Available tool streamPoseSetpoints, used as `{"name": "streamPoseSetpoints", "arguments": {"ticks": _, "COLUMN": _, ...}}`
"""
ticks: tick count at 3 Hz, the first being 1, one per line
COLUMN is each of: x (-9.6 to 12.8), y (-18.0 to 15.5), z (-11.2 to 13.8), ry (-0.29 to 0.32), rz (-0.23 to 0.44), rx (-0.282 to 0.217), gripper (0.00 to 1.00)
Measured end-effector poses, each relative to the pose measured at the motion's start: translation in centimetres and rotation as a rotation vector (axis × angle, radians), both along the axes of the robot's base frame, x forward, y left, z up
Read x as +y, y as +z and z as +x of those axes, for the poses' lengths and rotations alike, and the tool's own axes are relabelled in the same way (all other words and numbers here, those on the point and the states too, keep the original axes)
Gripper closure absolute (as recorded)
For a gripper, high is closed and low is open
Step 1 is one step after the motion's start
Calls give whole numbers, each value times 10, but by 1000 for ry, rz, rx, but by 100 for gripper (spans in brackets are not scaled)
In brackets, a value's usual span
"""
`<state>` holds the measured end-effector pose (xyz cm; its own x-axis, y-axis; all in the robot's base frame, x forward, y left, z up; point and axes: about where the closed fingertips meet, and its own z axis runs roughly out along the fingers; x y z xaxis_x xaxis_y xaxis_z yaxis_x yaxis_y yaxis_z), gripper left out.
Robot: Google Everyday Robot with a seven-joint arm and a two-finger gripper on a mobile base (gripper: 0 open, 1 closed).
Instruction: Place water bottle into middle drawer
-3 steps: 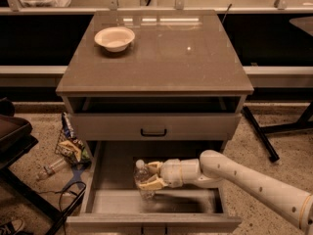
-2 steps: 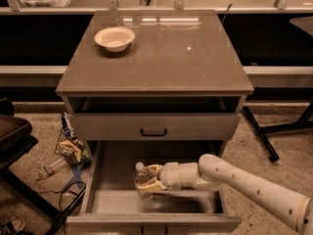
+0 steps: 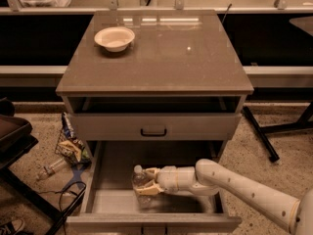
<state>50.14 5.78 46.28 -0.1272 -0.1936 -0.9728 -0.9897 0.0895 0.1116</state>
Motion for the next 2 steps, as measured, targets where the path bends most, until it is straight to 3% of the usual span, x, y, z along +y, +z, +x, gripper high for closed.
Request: {"name": "streamPoseSetpoints", "arguments": {"ticks": 2, "x": -5, "y": -21, "z": -6, "ry": -31, "rz": -9, "rx": 13, "gripper": 100}}
